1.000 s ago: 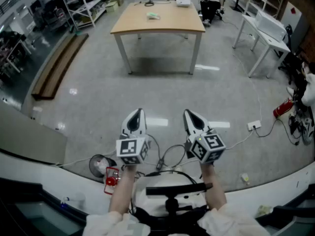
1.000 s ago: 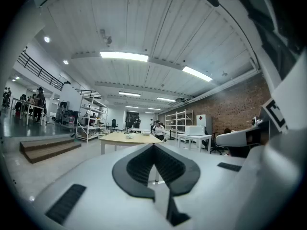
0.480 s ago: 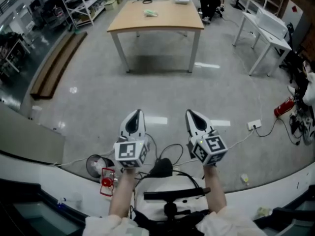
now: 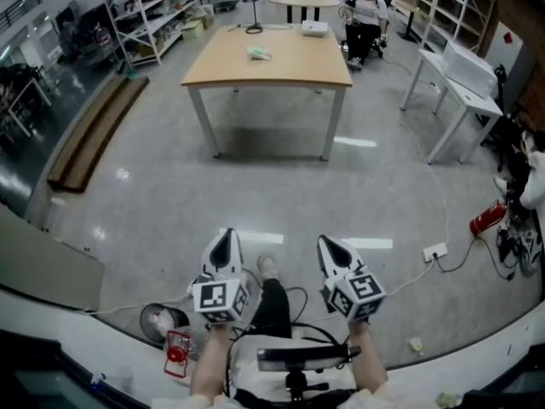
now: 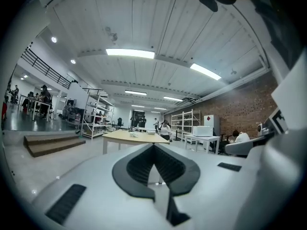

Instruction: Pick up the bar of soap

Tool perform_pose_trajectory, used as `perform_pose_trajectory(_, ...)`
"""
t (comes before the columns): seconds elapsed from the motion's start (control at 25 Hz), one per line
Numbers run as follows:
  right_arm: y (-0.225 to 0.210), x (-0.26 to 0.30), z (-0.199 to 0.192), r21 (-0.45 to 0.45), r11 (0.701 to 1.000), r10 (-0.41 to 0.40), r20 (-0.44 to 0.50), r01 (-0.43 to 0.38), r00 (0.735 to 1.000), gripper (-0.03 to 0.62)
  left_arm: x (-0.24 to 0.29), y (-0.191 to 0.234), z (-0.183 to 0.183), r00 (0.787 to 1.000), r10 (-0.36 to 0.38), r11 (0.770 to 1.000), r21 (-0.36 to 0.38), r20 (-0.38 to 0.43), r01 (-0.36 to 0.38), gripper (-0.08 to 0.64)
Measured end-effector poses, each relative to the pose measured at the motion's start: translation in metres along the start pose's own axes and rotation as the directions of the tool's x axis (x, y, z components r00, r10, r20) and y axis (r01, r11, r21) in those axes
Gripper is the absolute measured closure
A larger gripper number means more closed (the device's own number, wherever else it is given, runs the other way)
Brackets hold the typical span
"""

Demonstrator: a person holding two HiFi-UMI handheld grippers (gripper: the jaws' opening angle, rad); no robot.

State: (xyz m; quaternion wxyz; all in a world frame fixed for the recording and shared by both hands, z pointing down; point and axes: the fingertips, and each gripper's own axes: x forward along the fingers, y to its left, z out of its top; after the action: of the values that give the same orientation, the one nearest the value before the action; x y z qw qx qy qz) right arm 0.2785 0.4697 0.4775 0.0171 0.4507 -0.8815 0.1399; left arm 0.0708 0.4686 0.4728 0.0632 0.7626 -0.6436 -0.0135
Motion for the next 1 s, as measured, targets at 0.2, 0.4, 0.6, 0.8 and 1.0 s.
perform_pose_trajectory(0.2,-0.043,0.099,0.022,0.004,1.000,0.028,0.006,-0.029,1.000,0.586,0.107,0.033,0.000,1.000,-0.001,1.000,0.001,0.002,0.001,0.560)
perform_pose_trajectory(0.4,-0.086,0.238,0.064,-0.026,0.999,0.034,-0.003,-0.034,0.999,0.586,0.236,0.092,0.035,0.998,-0.005,1.000,0.013,0.057,0.004,0.560)
perform_pose_trajectory(0.6,-0.121,0.369,0.122,0.055,0.998,-0.023,0.065,0.019,0.998,0.586,0.346,0.154,0.092,0.994,-0.062,0.997,0.045,0.090,0.058,0.560)
perform_pose_trajectory(0.8,-0.137,0.458,0.157,0.045,0.999,-0.014,0.102,0.010,0.995,0.586,0.444,0.205,0.105,0.997,-0.057,0.998,0.016,0.044,0.057,0.560)
perform_pose_trajectory(1.0,-0.166,0.517,0.159,0.070,0.997,-0.047,0.057,0.043,0.997,0.586,0.507,0.236,0.110,0.997,-0.067,0.998,-0.002,0.045,0.067,0.560)
